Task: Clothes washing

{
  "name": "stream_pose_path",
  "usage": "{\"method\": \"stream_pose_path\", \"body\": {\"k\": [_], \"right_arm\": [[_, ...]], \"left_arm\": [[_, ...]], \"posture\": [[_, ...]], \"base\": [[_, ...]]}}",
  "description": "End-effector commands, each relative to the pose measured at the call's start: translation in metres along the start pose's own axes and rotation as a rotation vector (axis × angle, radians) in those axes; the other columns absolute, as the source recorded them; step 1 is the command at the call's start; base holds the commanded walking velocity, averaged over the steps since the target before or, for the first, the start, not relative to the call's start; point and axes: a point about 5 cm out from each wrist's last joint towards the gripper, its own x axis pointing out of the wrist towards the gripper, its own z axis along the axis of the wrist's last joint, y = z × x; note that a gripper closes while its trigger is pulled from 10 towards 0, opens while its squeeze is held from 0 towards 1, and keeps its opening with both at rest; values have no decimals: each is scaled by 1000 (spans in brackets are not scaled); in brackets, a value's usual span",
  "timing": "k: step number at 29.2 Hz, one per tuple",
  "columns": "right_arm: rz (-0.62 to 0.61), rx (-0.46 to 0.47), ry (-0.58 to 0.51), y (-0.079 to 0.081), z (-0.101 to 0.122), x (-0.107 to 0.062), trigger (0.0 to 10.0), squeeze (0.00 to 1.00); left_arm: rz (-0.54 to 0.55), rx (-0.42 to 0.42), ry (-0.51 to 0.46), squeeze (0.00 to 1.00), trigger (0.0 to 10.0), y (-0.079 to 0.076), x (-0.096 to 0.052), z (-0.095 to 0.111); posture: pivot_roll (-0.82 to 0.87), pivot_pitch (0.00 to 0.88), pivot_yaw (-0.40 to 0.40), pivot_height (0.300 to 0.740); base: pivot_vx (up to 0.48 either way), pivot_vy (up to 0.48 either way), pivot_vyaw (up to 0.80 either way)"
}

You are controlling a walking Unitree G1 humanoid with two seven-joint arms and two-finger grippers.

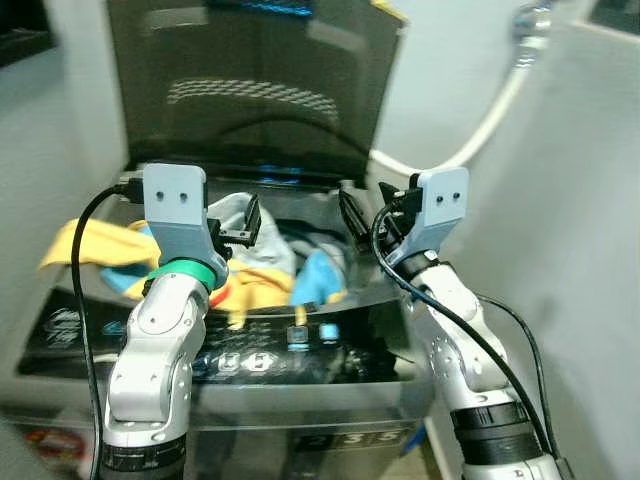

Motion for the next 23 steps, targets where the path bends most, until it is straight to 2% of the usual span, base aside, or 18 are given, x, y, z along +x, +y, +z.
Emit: {"method": "stream_pose_path", "body": {"k": [1,4,16,23], "right_arm": [[12,-24,5,-1,2,1,10000,0],[20,-33,1,0,4,2,10000,0],[60,-64,-31,5,13,7,10000,0],[63,-67,-34,5,14,9,10000,0]], "left_arm": [[-11,-3,-18,0,10000,-4,-2,2],[-10,-7,-30,0,10000,-5,-3,3],[12,-28,-89,0,10000,-5,-4,12],[15,-23,-99,0,10000,-5,-3,13]], "posture": [[65,3,-67,740],[60,2,-69,740],[59,0,-75,740],[57,0,-76,740]], "base": [[0,0,-800],[0,0,-800],[0,0,0],[0,-289,0]]}}
